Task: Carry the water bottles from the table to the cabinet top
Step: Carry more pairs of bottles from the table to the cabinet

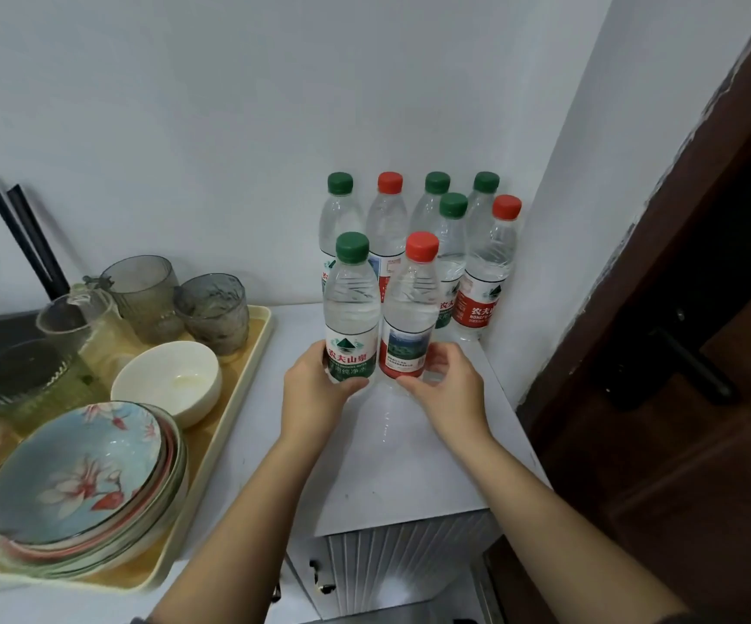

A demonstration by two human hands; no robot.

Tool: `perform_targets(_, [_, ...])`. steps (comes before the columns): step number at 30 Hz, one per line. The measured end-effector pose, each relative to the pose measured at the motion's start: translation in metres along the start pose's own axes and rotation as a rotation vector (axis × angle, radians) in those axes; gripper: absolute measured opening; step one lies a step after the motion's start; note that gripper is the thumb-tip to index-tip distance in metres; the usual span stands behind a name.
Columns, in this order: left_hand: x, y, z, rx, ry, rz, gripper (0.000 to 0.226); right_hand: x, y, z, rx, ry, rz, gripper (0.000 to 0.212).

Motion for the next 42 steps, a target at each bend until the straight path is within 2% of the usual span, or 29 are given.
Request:
perform_targets(8, [-0.030,0.008,0.000,-0.015,-0.023,0.019,0.049,-0.030,0.018,0.001,0.027,-0.012,0.073,0.047])
perform_targets(13, [-0.047,0.016,0.001,-0.024,-0.068,0.030,0.050,-0.047,0.022,-0.002,0.081,-0.001,0.110,0.033])
perform_targets(20, [-0.069,0.020,0.002,-0.080,-0.110,0.047,0.043,-0.061,0.026,-0.005,0.158,-0.009,0.118,0.024])
perform_targets(28, [-0.071,0.022,0.000,-0.100,-0.119,0.060,0.044,-0.063,0.020,-0.005,0.266,0.040,0.123,0.021])
perform_targets(42, [-0.070,0.022,-0.001,-0.084,-0.104,0.039,0.046,-0.066,0.020,-0.015,0.406,-0.023,0.075,0.028])
Point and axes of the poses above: each hand's wrist, its own x-axis away from the middle knuckle, its own y-axis out of the palm, z = x × y, the point moved 5 cm from there along -x, towards the middle knuckle, and after that the axes turned 1 degree about y, right-handed, at the moved point
